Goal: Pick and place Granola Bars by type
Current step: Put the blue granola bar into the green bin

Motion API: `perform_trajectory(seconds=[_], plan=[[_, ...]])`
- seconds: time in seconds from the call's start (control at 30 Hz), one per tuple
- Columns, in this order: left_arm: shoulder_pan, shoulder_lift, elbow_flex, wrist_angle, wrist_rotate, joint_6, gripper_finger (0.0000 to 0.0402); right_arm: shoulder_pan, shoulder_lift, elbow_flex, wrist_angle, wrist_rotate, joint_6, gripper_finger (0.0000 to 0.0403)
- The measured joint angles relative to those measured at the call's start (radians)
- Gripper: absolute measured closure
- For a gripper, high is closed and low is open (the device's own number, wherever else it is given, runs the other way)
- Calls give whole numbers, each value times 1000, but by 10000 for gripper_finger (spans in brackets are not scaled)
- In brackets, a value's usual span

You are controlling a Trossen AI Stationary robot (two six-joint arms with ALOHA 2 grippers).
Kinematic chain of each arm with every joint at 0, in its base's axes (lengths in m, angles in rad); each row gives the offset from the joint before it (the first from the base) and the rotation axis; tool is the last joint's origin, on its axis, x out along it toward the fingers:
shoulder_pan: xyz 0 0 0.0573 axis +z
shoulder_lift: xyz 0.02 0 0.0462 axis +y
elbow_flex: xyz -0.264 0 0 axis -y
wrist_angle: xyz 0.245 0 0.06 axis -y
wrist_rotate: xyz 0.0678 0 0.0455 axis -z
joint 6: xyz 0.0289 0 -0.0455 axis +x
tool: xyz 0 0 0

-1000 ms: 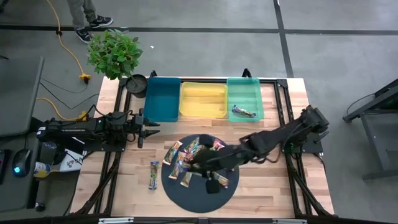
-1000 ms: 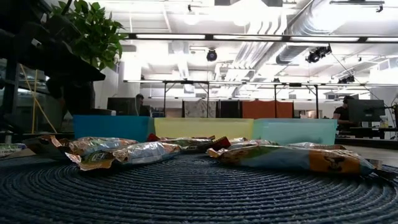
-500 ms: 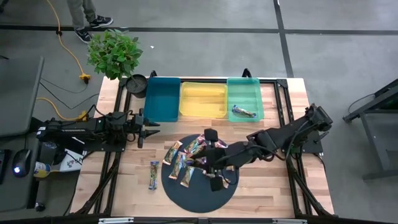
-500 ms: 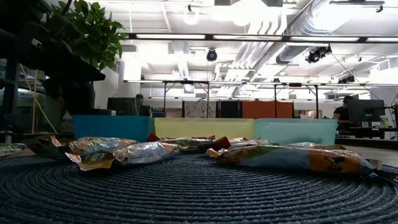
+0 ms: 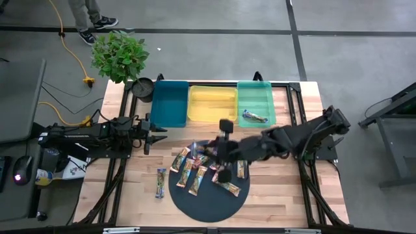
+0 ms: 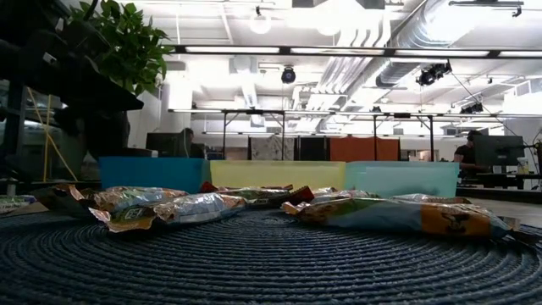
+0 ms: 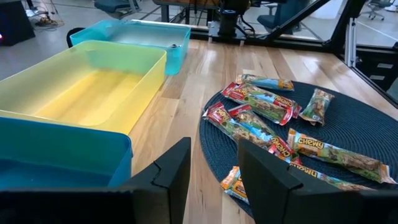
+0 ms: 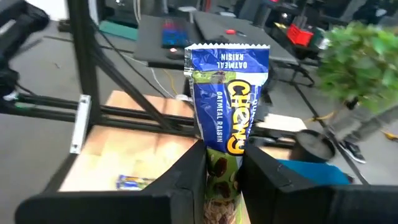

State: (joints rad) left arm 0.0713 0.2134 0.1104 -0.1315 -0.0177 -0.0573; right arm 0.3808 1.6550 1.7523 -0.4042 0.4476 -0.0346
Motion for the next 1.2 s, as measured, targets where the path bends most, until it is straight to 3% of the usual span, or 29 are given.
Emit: perform_trajectory(seconds=[0.6,0.93,1.2], plan=[[0,0,0,0,0,0,270,-430,-229,0,-327,-46,-85,330],[0,0,0,0,0,0,270,-732,-332,0,-392,-215,-181,330],[0,0,0,0,0,0,270,-963,-351,0,-431,-456,-230,330]])
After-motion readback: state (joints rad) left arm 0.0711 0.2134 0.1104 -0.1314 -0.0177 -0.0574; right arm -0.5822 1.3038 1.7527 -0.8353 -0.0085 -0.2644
